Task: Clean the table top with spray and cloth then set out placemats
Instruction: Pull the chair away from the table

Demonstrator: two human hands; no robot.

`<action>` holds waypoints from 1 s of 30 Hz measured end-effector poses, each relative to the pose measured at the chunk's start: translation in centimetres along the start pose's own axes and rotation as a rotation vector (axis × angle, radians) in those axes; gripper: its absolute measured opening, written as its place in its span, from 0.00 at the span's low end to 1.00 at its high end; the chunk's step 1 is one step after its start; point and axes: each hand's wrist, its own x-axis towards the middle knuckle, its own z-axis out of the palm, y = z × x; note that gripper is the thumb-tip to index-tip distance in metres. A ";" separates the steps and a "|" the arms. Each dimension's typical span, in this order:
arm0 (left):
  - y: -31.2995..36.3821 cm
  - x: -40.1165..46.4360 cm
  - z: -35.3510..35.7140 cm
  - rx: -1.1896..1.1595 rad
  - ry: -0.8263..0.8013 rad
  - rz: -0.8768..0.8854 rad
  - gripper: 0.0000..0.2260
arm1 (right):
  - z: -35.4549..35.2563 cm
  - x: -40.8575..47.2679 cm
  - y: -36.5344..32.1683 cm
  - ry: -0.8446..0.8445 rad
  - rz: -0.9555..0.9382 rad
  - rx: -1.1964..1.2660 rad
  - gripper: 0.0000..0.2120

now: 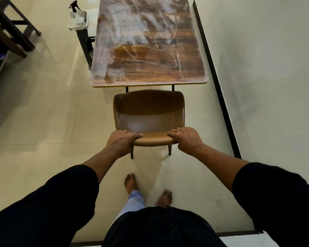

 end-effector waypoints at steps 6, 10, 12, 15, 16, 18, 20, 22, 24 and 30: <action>-0.2 -0.1 0.2 -0.005 -0.021 -0.001 0.32 | -0.2 -0.3 -0.4 -0.007 0.029 0.026 0.25; -0.3 -0.1 0.1 0.014 -0.031 0.028 0.32 | 0.0 -0.5 -0.6 0.006 0.054 0.013 0.25; -0.1 -0.2 0.0 0.019 -0.027 0.032 0.31 | 0.2 -0.6 -0.8 0.027 0.064 -0.004 0.25; -0.1 -0.3 0.0 0.025 -0.028 0.039 0.31 | 0.4 -0.7 -0.9 0.046 0.079 -0.034 0.23; -0.2 -0.4 0.1 0.027 -0.029 0.039 0.31 | 0.5 -0.7 -1.0 0.052 0.081 -0.038 0.23; -0.4 -0.4 0.1 0.033 -0.034 0.044 0.31 | 0.7 -0.7 -1.1 0.059 0.080 -0.043 0.22; -0.5 -0.4 0.1 0.039 -0.034 0.055 0.31 | 0.8 -0.6 -1.1 0.061 0.078 -0.040 0.22; -0.5 -0.4 0.0 0.041 -0.031 0.066 0.31 | 0.9 -0.7 -1.0 0.069 0.079 -0.032 0.22; -0.6 -0.3 -0.1 0.050 -0.034 0.079 0.31 | 1.1 -0.7 -1.0 0.082 0.086 -0.021 0.23; -1.0 -0.4 -0.1 0.048 -0.040 0.088 0.31 | 1.4 -0.6 -1.2 0.080 0.070 -0.019 0.23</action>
